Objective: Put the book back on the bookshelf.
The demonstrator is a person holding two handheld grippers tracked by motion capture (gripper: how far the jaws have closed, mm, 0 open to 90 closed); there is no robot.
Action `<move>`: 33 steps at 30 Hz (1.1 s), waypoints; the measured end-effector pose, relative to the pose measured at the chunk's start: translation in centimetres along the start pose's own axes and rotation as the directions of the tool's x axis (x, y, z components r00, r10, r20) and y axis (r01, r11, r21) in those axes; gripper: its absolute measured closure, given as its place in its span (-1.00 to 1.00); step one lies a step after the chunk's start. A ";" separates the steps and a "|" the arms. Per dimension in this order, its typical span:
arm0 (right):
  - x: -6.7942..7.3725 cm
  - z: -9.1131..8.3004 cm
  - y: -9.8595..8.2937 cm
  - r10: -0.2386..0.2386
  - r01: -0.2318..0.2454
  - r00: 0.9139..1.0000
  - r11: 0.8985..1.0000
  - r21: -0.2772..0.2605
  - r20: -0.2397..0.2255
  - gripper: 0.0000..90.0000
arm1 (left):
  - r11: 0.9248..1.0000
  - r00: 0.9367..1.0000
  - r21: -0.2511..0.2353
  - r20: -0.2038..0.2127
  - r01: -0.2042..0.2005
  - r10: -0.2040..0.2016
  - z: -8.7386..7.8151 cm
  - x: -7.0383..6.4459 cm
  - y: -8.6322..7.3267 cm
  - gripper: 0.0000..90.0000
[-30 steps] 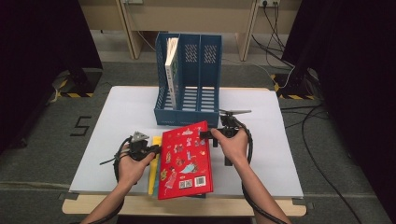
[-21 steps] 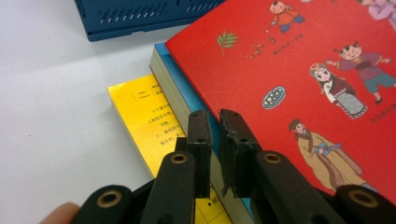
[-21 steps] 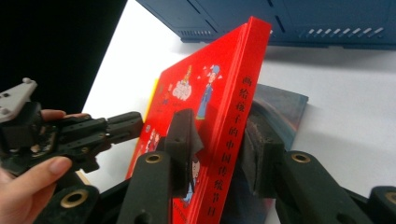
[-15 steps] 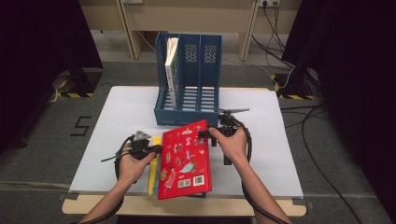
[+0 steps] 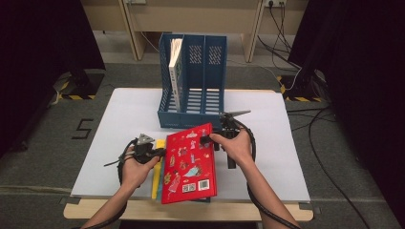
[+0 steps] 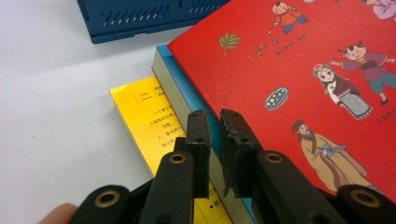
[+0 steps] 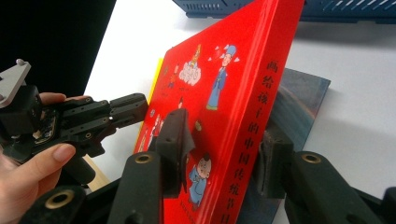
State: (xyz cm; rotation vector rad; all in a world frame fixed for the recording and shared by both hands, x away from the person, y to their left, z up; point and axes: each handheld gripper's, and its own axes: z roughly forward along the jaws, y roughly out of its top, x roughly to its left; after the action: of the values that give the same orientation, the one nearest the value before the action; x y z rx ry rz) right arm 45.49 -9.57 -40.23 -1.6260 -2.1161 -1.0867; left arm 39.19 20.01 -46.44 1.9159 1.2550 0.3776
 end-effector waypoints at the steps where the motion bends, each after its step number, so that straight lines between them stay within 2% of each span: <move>1: 0.0 0.0 0.0 -0.008 0.008 1.000 1.000 -0.001 0.001 0.36 | 1.000 1.000 -0.001 0.001 -0.001 0.001 0.0 0.0 0.0 0.81; 9: 0.3 0.7 -0.1 -0.005 0.007 0.998 0.999 0.039 -0.056 0.38 | 1.000 1.000 -0.001 -0.003 -0.010 0.010 0.0 0.0 0.0 0.79; 11: 0.3 0.8 -0.1 -0.006 0.008 0.999 0.999 0.041 -0.052 0.39 | 1.000 1.000 -0.004 -0.002 -0.010 0.010 0.0 0.0 0.0 0.77; 13: 0.3 0.7 0.0 0.002 0.001 0.998 0.999 0.039 -0.070 0.45 | 1.000 1.000 -0.007 -0.005 -0.008 0.008 0.0 0.1 0.0 0.74; 15: 0.4 0.4 0.1 0.013 -0.009 0.994 0.999 0.033 -0.106 0.55 | 1.000 1.000 -0.009 0.016 0.013 -0.013 0.0 0.4 0.0 0.70; 17: 0.7 0.1 0.4 0.024 -0.021 0.989 1.000 0.022 -0.145 0.62 | 0.998 0.998 -0.030 0.041 0.051 -0.050 -0.1 0.8 -0.1 0.63; 19: 1.3 -0.1 0.5 0.013 -0.010 0.992 1.000 0.019 -0.124 0.63 | 0.996 0.997 -0.055 0.036 0.066 -0.064 -0.5 1.1 0.0 0.57; 23: 2.0 -0.2 0.9 0.018 -0.019 0.988 1.000 -0.007 -0.153 0.70 | 0.990 0.995 -0.105 0.019 0.098 -0.096 -1.4 1.8 0.4 0.28; 26: 3.0 -0.4 1.2 -0.002 -0.003 0.987 0.999 -0.032 -0.162 0.73 | 0.985 0.993 -0.128 0.013 0.118 -0.117 -2.1 2.2 0.6 0.14; 33: 4.7 -0.6 2.0 -0.023 0.012 0.984 0.998 -0.064 -0.177 0.77 | 0.977 0.992 -0.174 0.014 0.123 -0.123 -3.3 2.4 1.1 0.03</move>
State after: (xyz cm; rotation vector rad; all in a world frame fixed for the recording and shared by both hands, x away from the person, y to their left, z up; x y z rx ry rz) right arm 45.60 -6.43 -36.18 -1.4781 -2.0037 -1.2663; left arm 38.93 23.43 -43.95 1.6822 1.2875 0.4055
